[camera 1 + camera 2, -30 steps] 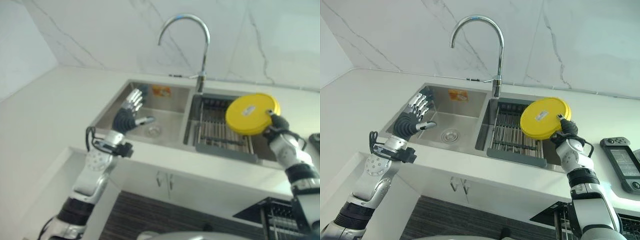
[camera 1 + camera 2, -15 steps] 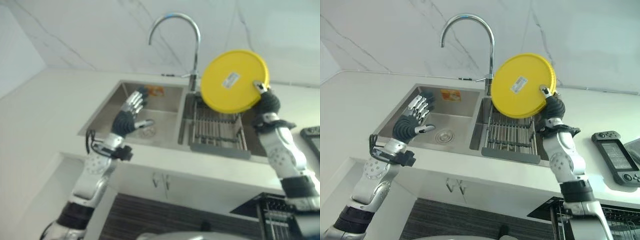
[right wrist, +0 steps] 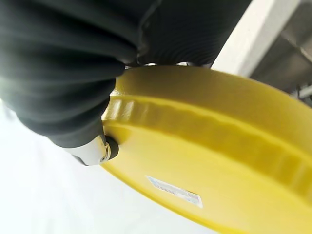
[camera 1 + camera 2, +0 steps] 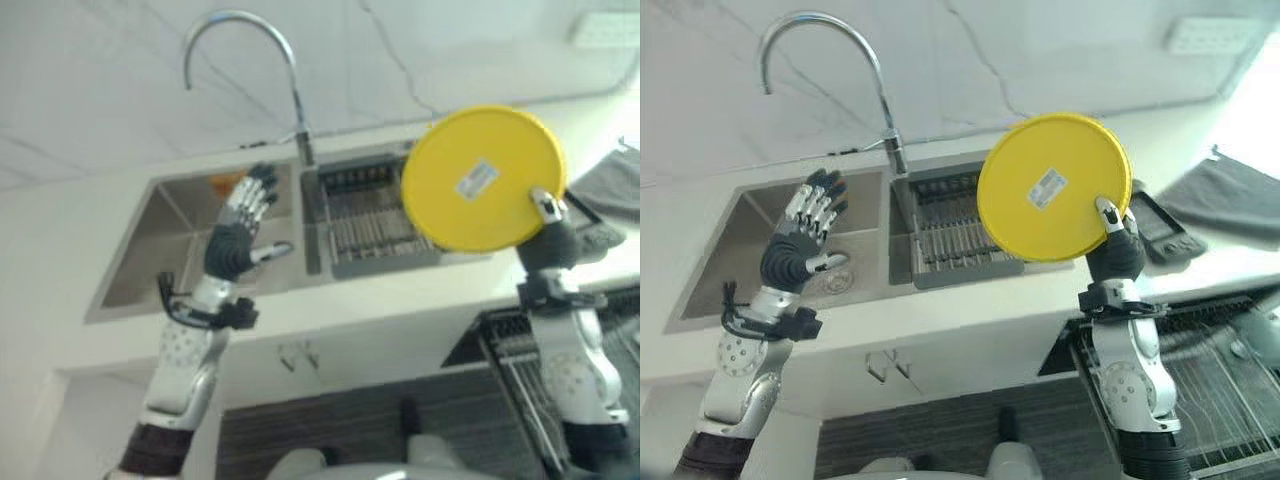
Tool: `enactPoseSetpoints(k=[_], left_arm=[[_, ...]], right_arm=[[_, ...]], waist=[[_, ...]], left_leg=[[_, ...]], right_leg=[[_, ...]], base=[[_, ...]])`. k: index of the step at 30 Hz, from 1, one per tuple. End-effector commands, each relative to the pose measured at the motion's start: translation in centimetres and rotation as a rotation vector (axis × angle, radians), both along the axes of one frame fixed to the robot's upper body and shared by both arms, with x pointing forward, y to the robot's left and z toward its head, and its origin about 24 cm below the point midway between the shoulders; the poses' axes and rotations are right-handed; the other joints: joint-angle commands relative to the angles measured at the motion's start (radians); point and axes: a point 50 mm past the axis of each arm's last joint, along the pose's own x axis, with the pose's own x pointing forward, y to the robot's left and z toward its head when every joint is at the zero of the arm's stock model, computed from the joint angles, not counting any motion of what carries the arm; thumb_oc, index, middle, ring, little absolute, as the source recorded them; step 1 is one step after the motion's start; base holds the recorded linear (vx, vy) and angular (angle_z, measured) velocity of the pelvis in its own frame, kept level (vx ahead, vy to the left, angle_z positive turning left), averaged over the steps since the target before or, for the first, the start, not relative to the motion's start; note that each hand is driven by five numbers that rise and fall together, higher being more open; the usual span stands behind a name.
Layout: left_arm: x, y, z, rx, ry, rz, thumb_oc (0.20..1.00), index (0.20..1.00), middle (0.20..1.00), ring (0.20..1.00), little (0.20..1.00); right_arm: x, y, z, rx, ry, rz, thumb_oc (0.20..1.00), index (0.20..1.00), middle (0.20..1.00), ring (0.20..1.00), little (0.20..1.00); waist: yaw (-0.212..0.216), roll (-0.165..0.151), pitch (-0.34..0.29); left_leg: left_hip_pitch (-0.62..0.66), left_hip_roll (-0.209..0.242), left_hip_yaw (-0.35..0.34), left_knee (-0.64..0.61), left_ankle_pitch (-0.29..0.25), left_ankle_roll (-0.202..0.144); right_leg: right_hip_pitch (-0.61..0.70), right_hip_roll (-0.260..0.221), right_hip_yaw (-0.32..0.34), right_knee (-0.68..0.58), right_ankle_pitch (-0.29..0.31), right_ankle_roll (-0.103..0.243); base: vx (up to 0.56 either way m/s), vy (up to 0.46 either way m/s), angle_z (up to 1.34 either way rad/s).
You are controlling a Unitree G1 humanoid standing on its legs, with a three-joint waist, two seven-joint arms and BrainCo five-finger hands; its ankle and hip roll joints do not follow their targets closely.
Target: Place the dishes in the dishwasher.
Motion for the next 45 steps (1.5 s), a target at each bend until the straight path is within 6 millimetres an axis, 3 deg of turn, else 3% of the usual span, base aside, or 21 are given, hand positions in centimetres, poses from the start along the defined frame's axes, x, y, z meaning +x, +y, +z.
enactPoseSetpoints(k=[1,3,5,8,10,13,15,16,17,20,21,23,25,27,29,30,31,34,35,37,45], left_arm=[[-1.5,-0.2,1.9,0.083,-0.116,-0.06,1.0,1.0,1.0,1.0,1.0],[-1.6,-0.3,1.5,0.107,-0.102,-0.052,1.0,1.0,1.0,1.0,1.0],[-1.7,-0.4,1.5,0.112,-0.114,-0.054,1.0,1.0,1.0,1.0,1.0],[-1.8,-1.0,1.7,0.124,-0.133,-0.048,1.0,1.0,1.0,1.0,1.0],[-1.6,-1.8,1.8,0.119,-0.144,-0.034,1.0,1.0,1.0,1.0,1.0],[-1.3,-2.8,2.0,0.126,-0.153,-0.034,1.0,1.0,1.0,1.0,1.0],[-1.2,-2.9,2.4,0.133,-0.149,-0.045,1.0,1.0,1.0,1.0,1.0],[-1.2,-2.9,2.6,0.143,-0.145,-0.049,1.0,1.0,1.0,1.0,1.0],[-1.2,-2.9,2.6,0.148,-0.146,-0.053,1.0,1.0,1.0,1.0,1.0],[-1.0,-3.0,3.1,0.165,-0.162,-0.054,1.0,1.0,1.0,1.0,1.0],[-0.9,-2.9,3.3,0.17,-0.165,-0.056,1.0,1.0,1.0,1.0,1.0],[-0.8,-3.0,3.3,0.175,-0.165,-0.052,1.0,1.0,1.0,1.0,1.0],[-1.0,-3.1,2.8,0.129,-0.142,-0.046,1.0,1.0,1.0,1.0,1.0],[-1.2,-3.0,2.4,0.137,-0.139,-0.045,1.0,1.0,1.0,1.0,1.0],[-1.3,-2.6,2.3,0.128,-0.136,-0.055,1.0,1.0,1.0,1.0,1.0],[-1.4,-2.5,2.3,0.127,-0.136,-0.054,1.0,1.0,1.0,1.0,1.0],[-1.6,-2.1,2.0,0.123,-0.12,-0.034,1.0,1.0,1.0,1.0,1.0],[-1.6,-2.1,1.7,0.137,-0.106,-0.038,1.0,1.0,1.0,1.0,1.0],[-0.8,-3.1,1.8,0.146,-0.103,-0.098,1.0,1.0,1.0,1.0,1.0],[-0.8,-3.4,1.7,0.176,-0.115,-0.079,1.0,1.0,1.0,1.0,1.0],[-0.7,-3.5,1.9,0.223,-0.139,-0.056,1.0,1.0,1.0,1.0,1.0]], right_arm=[[-0.2,-0.3,4.8,-0.005,-0.276,0.003,0.2,0.2,0.2,0.2,0.2],[-0.2,-0.4,4.7,-0.003,-0.277,0.026,0.2,0.2,0.2,0.2,0.2],[0.0,-0.6,5.1,-0.006,-0.294,0.03,0.2,0.2,0.2,0.2,0.2],[-0.4,-0.8,6.0,-0.01,-0.345,0.023,0.2,0.2,0.2,0.2,0.2],[-0.7,-0.4,6.4,0.013,-0.385,0.02,0.2,0.2,0.2,0.2,0.2],[-0.5,0.8,7.0,0.028,-0.421,0.045,0.2,0.2,0.2,0.2,0.2],[-0.4,1.6,7.2,0.023,-0.433,0.057,0.2,0.2,0.2,0.2,0.2],[-0.7,2.1,7.4,0.011,-0.445,0.065,0.2,0.2,0.2,0.2,0.2],[-0.7,2.1,7.4,0.008,-0.448,0.06,0.2,0.2,0.2,0.2,0.2],[-1.7,2.0,8.0,-0.008,-0.508,0.003,0.2,0.2,0.2,0.2,0.2],[-2.2,1.8,8.3,-0.018,-0.551,-0.01,0.2,0.2,0.2,0.2,0.2],[-2.3,2.0,8.7,-0.024,-0.58,0.016,0.2,0.2,0.2,0.2,0.2],[-1.6,2.9,9.0,-0.041,-0.571,0.088,0.2,0.2,0.2,0.2,0.2],[-1.5,3.0,8.8,-0.045,-0.564,0.118,0.2,0.2,0.2,0.2,0.2],[-1.8,2.7,9.0,-0.054,-0.574,0.112,0.2,0.2,0.2,0.2,0.2],[-1.8,2.7,9.0,-0.058,-0.578,0.11,0.2,0.2,0.2,0.2,0.2],[-2.0,3.0,8.8,-0.058,-0.591,0.128,0.2,0.2,0.2,0.2,0.2],[-2.3,3.3,8.3,-0.04,-0.585,0.122,0.2,0.2,0.2,0.2,0.2],[-2.5,3.5,8.0,-0.051,-0.57,0.072,0.2,0.2,0.2,0.2,0.2],[-1.9,3.7,8.1,-0.052,-0.561,0.085,0.2,0.2,0.2,0.2,0.2],[-2.0,3.8,8.0,-0.037,-0.582,0.101,0.2,0.2,0.2,0.2,0.2]], waist=[[0.021,0.016,-0.015],[0.029,0.016,-0.005],[0.043,0.014,0.0],[0.049,0.02,-0.011],[0.069,0.011,-0.019],[0.121,-0.004,-0.028],[0.157,-0.014,-0.038],[0.17,-0.022,-0.044],[0.17,-0.024,-0.045],[0.147,-0.024,-0.042],[0.138,-0.02,-0.04],[0.128,-0.014,-0.04],[0.121,0.001,-0.039],[0.113,0.007,-0.035],[0.107,0.017,-0.032],[0.112,0.019,-0.033],[0.128,0.039,-0.04],[0.134,0.049,-0.046],[0.137,0.038,-0.041],[0.151,0.026,-0.042],[0.173,-0.009,-0.044]], left_leg=[[0.231,0.042,-0.069,-0.27,0.045,-0.058],[0.24,0.045,-0.047,-0.27,0.039,-0.056],[0.221,0.056,0.026,-0.27,0.052,-0.048],[0.184,0.075,0.072,-0.27,0.068,-0.031],[0.164,0.078,0.076,-0.27,0.075,-0.022],[0.149,0.092,0.084,-0.27,0.082,-0.027],[0.144,0.117,0.107,-0.27,0.083,-0.045],[0.144,0.151,0.128,-0.27,0.081,-0.071],[0.144,0.159,0.129,-0.27,0.081,-0.077],[0.136,0.222,0.123,-0.27,0.096,-0.111],[0.127,0.256,0.114,-0.27,0.113,-0.124],[0.109,0.303,0.114,-0.27,0.144,-0.147],[0.094,0.38,0.156,-0.27,0.209,-0.191],[0.09,0.404,0.206,-0.255,0.231,-0.204],[0.081,0.383,0.272,-0.25,0.249,-0.204],[0.078,0.369,0.26,-0.251,0.244,-0.201],[0.071,0.288,0.201,-0.266,0.216,-0.176],[0.055,0.244,0.193,-0.27,0.201,-0.158],[0.023,0.21,0.26,-0.27,0.22,-0.152],[0.029,0.163,0.218,-0.27,0.189,-0.118],[0.054,0.129,0.159,-0.27,0.154,-0.066]], right_leg=[[-0.001,0.017,-0.017,0.012,0.091,-0.007],[-0.021,0.016,-0.102,0.027,0.099,-0.008],[-0.012,0.023,-0.177,0.105,0.052,-0.02],[0.038,0.047,-0.188,0.18,-0.038,-0.044],[0.084,0.035,-0.211,0.197,-0.069,-0.052],[0.146,-0.043,-0.266,0.196,-0.049,-0.041],[0.191,-0.125,-0.317,0.158,-0.008,-0.012],[0.22,-0.178,-0.345,0.098,0.03,0.016],[0.222,-0.185,-0.346,0.087,0.034,0.021],[0.209,-0.176,-0.293,0.028,0.02,0.028],[0.199,-0.147,-0.263,0.035,-0.024,0.035],[0.194,-0.107,-0.233,0.008,-0.051,0.034],[0.183,-0.049,-0.202,-0.002,-0.07,0.001],[0.192,-0.026,-0.207,-0.002,-0.081,-0.013],[0.206,-0.014,-0.252,-0.002,-0.091,-0.021],[0.206,-0.012,-0.254,-0.002,-0.092,-0.022],[0.206,0.001,-0.259,-0.002,-0.1,-0.026],[0.216,0.007,-0.284,-0.002,-0.103,-0.027],[0.248,0.013,-0.352,-0.002,-0.11,-0.027],[0.255,0.013,-0.343,-0.002,-0.118,-0.024],[0.21,0.0,-0.343,0.121,-0.146,-0.014]], base=[[-0.18,0.213,-0.21],[-0.19,0.153,-0.25],[-0.32,0.13,-0.68],[-0.24,0.08,-0.97],[-0.18,-0.057,-0.31],[-0.15,-0.237,-0.73],[-0.11,-0.526,-0.87],[-0.08,-0.6,-0.9],[-0.05,-0.648,-0.75],[-0.06,-0.623,-0.86],[-0.1,-0.669,-0.56],[-0.08,-0.627,-0.18],[-0.08,-0.655,-0.22],[0.01,-0.437,-0.18],[-0.01,-0.274,0.37],[0.05,-0.221,0.76],[0.1,-0.11,0.57],[0.15,-0.011,0.47],[0.27,0.154,0.89],[0.28,0.263,0.88],[0.18,0.184,0.02]])
